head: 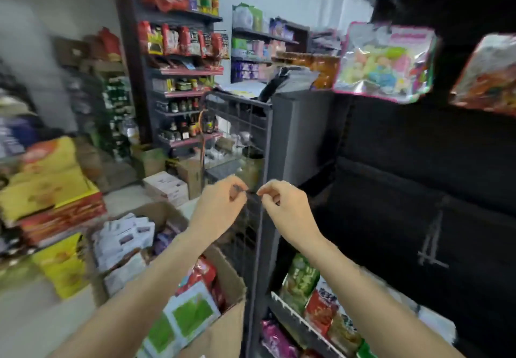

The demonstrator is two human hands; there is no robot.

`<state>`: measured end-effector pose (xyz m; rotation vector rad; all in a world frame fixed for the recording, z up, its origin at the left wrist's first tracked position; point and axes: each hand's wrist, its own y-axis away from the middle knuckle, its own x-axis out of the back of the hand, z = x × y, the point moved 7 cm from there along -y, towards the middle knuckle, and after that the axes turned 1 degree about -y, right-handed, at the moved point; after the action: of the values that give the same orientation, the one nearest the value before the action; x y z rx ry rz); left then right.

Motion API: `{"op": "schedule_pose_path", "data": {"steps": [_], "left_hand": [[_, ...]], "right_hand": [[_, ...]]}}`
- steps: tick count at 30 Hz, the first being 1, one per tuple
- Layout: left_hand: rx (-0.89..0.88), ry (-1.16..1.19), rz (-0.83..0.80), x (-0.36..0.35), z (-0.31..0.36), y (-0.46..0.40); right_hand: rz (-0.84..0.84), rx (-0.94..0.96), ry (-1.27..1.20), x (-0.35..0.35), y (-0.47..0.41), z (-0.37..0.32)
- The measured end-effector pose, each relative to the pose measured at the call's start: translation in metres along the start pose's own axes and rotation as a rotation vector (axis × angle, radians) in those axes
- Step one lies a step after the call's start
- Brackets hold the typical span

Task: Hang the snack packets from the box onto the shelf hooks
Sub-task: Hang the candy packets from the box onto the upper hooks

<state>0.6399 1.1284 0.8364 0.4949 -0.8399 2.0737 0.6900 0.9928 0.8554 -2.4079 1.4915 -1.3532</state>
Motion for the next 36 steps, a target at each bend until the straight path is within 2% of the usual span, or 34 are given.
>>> {"op": "schedule_pose_path", "data": {"steps": [7, 11, 14, 19, 22, 25, 28, 30, 33, 35, 36], "left_hand": [[0.371, -0.174, -0.088, 0.071, -0.21, 0.025], [0.494, -0.35, -0.285, 0.075, -0.284, 0.043], [0.51, -0.457, -0.419, 0.063, -0.312, 0.047], [0.5, -0.522, -0.579, 0.028, -0.343, 0.047], [0.589, -0.506, -0.662, 0.017, -0.363, 0.058], [0.611, -0.512, -0.703, 0.019, -0.36, 0.062], [0.574, -0.551, -0.776, 0.013, -0.362, 0.067], [0.534, -0.516, -0.68, 0.016, -0.357, 0.064], [0.404, -0.457, -0.352, 0.04, -0.342, 0.045], [0.332, -0.505, -0.246, 0.055, -0.328, 0.033], [0.296, -0.539, -0.221, 0.062, -0.32, 0.027]], "right_hand": [[-0.355, -0.129, -0.069, -0.226, -0.017, -0.008], [-0.512, -0.206, -0.057, -0.315, -0.011, 0.003], [-0.623, -0.317, -0.053, -0.362, -0.007, 0.018], [-0.769, -0.603, -0.23, -0.421, 0.005, 0.047], [-0.75, -0.727, -0.255, -0.438, 0.006, 0.058], [-0.727, -0.734, -0.245, -0.444, 0.0, 0.061], [-0.704, -0.825, -0.461, -0.44, -0.009, 0.049], [-0.679, -0.939, -0.708, -0.431, -0.019, 0.037], [-0.61, -1.025, -0.968, -0.408, -0.037, 0.021], [-0.584, -1.002, -1.043, -0.389, -0.048, 0.011], [-0.574, -0.963, -0.993, -0.38, -0.051, 0.008]]}}
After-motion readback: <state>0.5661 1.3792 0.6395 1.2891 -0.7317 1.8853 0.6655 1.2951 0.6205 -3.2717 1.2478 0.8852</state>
